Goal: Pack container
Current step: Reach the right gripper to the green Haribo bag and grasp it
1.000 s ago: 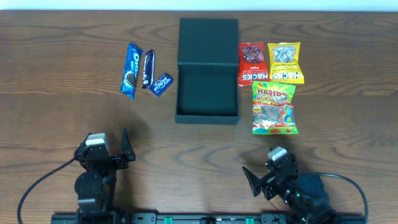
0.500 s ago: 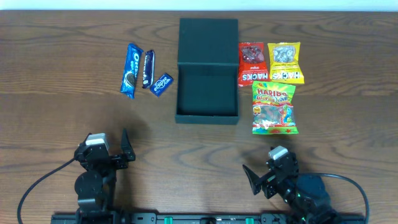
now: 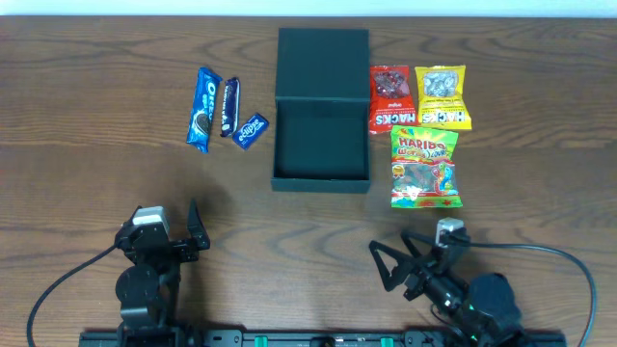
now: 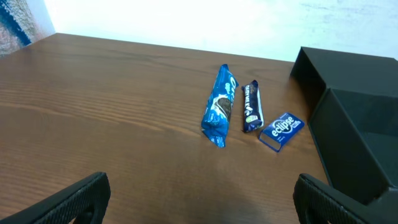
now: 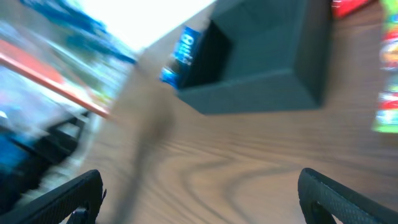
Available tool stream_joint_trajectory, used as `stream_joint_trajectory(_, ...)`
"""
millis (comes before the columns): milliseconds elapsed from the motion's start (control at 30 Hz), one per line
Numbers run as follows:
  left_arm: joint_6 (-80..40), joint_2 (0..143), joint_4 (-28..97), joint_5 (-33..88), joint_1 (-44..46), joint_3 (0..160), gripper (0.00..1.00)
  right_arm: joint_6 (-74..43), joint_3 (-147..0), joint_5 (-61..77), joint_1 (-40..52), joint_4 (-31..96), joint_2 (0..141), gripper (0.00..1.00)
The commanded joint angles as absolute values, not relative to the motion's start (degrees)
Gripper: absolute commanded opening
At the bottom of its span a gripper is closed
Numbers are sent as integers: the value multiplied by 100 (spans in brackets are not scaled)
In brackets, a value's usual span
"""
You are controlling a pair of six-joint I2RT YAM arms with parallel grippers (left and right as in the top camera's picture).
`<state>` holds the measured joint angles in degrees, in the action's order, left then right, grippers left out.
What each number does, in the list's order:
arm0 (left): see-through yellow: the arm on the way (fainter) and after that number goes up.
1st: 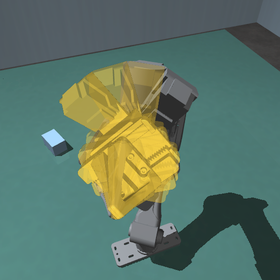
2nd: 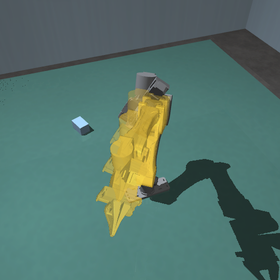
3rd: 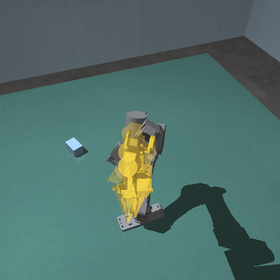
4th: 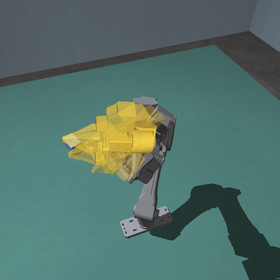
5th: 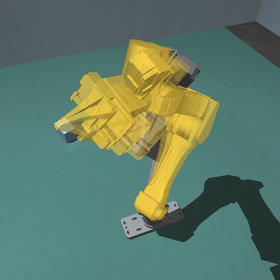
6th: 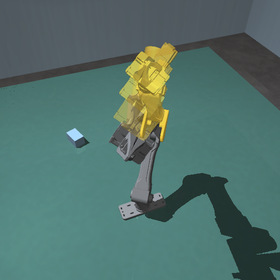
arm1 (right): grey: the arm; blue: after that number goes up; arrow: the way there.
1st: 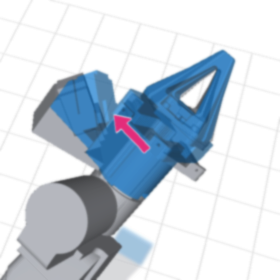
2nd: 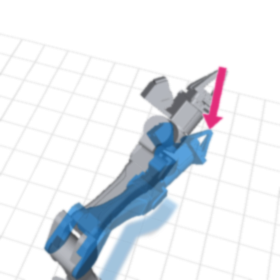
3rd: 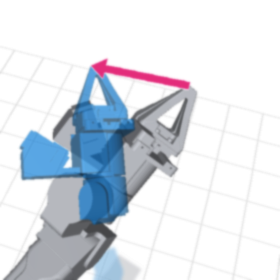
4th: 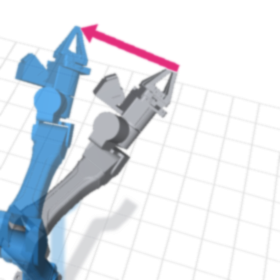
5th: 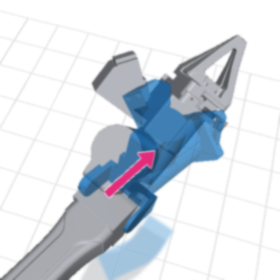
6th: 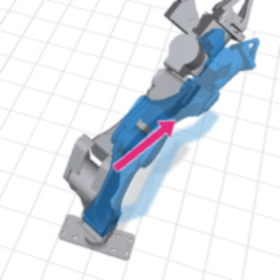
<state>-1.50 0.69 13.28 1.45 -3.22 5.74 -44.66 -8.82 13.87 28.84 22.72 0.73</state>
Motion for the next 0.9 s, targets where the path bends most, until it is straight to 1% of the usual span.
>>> stream_joint_trajectory(0, -128, 21, 1350, 106, -331, 405, 95, -5334, -888, 1717, 2928, 1656, 30, 99)
stream_joint_trajectory(67, -128, 21, 1350, 106, -331, 405, 95, -4799, -893, 1658, 2923, 917, 30, 99)
stream_joint_trajectory(133, -128, 21, 1350, 106, -331, 405, 95, -4724, -930, 1472, 2875, 523, 45, 99)
stream_joint_trajectory(267, -128, 21, 1350, 106, -331, 405, 95, -4278, -1245, 1326, 2620, 548, 285, 99)
stream_joint_trajectory(367, -128, 21, 1350, 106, -331, 405, 95, -3688, -1787, 1304, 2276, 1024, 836, 99)
stream_joint_trajectory(533, -130, 21, 1350, 106, -331, 405, 95, -2724, -2862, 1284, 1638, 1959, 2283, 99)
stream_joint_trajectory(633, -128, 21, 1350, 106, -331, 405, 95, -2180, -3544, 1020, 1299, 2550, 3336, 99)
stream_joint_trajectory(767, -128, 21, 1350, 106, -331, 405, 95, -1625, -4169, 416, 1164, 2947, 4591, 99)
stream_joint_trajectory(867, -128, 21, 1350, 106, -331, 405, 95, -1455, -4510, 32, 1164, 3186, 5629, 98)
